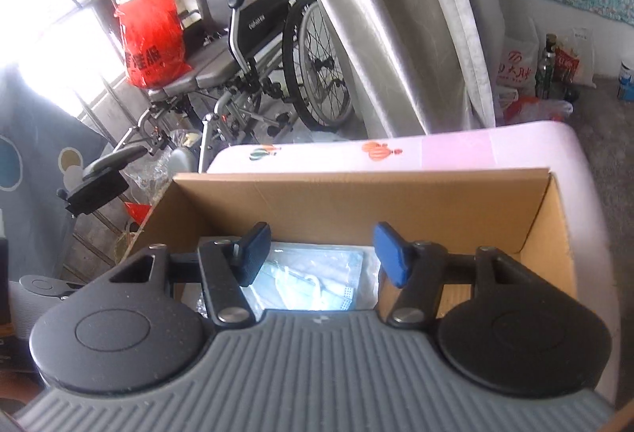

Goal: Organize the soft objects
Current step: 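Grasp the plush doll with the left gripper and lift it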

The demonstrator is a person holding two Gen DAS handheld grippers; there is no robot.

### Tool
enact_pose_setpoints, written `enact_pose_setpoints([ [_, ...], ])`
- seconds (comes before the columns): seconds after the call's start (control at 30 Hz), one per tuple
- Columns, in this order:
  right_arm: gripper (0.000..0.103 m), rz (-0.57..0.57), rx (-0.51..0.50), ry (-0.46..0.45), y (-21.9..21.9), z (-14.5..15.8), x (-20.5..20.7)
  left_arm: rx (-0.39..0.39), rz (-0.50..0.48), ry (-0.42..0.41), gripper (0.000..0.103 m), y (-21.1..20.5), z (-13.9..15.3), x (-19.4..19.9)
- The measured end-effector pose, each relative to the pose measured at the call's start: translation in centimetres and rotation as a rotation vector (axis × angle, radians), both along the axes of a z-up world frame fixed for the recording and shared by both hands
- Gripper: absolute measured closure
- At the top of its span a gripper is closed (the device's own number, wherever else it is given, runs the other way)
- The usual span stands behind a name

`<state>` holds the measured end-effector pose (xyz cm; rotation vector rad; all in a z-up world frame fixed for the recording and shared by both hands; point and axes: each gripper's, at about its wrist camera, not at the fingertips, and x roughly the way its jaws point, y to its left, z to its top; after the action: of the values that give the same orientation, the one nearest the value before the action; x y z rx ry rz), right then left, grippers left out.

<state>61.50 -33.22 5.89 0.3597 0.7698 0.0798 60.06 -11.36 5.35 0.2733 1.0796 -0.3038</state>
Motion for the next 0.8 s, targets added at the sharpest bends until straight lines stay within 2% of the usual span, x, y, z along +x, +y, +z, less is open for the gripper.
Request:
enact_pose_setpoints([
  [0.07,0.041,0.009,0.024,-0.033,-0.9,2.8,-2.3,0.006,-0.004,-0.037,0.075,0.0,2.5,-2.0],
  [0.13,0.04,0.027,0.048,-0.033,-1.7,5.2,-4.6,-0.05,-0.005,-0.055,0.067,1.1,4.7,-5.2],
  [0.2,0.039,0.08,0.061,-0.041,-2.7,8.1,-8.0,-0.07,-0.053,-0.086,0.063,2.0,6.3,-8.9],
  [0.3,0.03,0.135,0.016,-0.071,-3.6,11.2,-14.0,-0.104,-0.115,-0.107,0.056,3.4,7.4,-15.1],
  [0.37,0.025,0.142,-0.023,-0.091,-4.0,12.0,-18.8,-0.139,-0.122,-0.092,0.052,4.2,7.0,-18.0],
  [0.43,0.024,0.166,0.001,-0.067,-4.3,11.5,-22.6,-0.178,-0.118,-0.062,0.052,5.1,5.8,-21.1],
  [0.5,0.024,0.199,0.071,-0.016,-4.5,10.0,-25.7,-0.21,-0.105,-0.039,0.052,5.6,4.3,-23.0],
  [0.57,0.024,0.232,0.141,0.025,-4.2,7.7,-28.9,-0.265,-0.085,-0.003,0.052,6.1,2.5,-25.0],
  [0.63,0.024,0.279,0.178,0.056,-3.4,5.0,-32.1,-0.316,-0.117,0.023,0.049,6.1,1.0,-26.6],
  [0.73,0.02,0.299,0.182,0.107,-2.0,1.5,-35.0,-0.28,-0.143,0.01,0.039,5.4,-1.3,-28.2],
  [0.8,0.016,0.309,0.193,0.152,-0.5,-1.5,-36.7,-0.252,-0.152,0.008,0.038,4.9,-2.5,-28.7],
])
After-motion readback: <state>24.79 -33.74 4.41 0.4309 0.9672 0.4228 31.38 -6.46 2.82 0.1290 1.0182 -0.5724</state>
